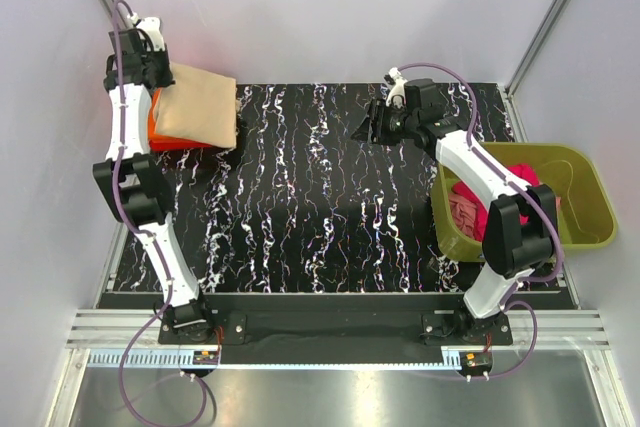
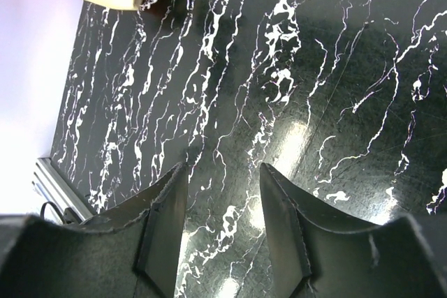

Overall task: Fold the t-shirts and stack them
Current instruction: Neatly place the folded tshirt to the corner

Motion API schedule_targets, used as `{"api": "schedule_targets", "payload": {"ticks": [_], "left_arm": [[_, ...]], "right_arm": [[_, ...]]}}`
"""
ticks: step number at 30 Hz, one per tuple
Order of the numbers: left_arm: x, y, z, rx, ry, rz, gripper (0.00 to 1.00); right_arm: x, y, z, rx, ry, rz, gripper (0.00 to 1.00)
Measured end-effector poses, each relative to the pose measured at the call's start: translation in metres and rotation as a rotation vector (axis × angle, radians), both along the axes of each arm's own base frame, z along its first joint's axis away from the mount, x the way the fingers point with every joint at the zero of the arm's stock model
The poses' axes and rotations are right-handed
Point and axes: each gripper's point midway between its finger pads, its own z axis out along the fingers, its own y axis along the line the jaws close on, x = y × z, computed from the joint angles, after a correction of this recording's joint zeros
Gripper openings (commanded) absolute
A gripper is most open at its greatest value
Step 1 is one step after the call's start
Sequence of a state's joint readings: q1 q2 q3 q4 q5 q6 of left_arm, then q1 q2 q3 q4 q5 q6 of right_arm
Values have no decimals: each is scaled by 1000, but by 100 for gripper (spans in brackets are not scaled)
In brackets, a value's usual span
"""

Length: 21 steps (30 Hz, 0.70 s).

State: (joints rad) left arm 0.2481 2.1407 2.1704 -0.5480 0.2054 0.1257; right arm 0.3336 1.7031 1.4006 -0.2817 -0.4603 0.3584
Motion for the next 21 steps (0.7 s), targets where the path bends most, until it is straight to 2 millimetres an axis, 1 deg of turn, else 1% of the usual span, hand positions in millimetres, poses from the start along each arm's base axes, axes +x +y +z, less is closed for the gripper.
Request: {"api": "schedule_targets", "payload": {"ticks": [7,11,14,17,19,21], "left_arm": [[9,-3,14,-10,-71,-24,0],[10,6,18,-8,-90,-14,0],[11,19,15,-6,-92,5,0],[18,33,2,23,-81,25,1],[23,41,-15,38,-62,32,10],[29,48,-34,52,-39,42,10]], "right_arm": [[2,-1,-7,-8,10,0,53],[3,-2,-7,-9,9,-1,54],[3,-3,-7,-9,9,-3,54],[4,-3,-8,-10,11,-4,54],[4,-3,-10,-12,15,-4,54],[5,-3,-14,-14,23,-4,54]]}}
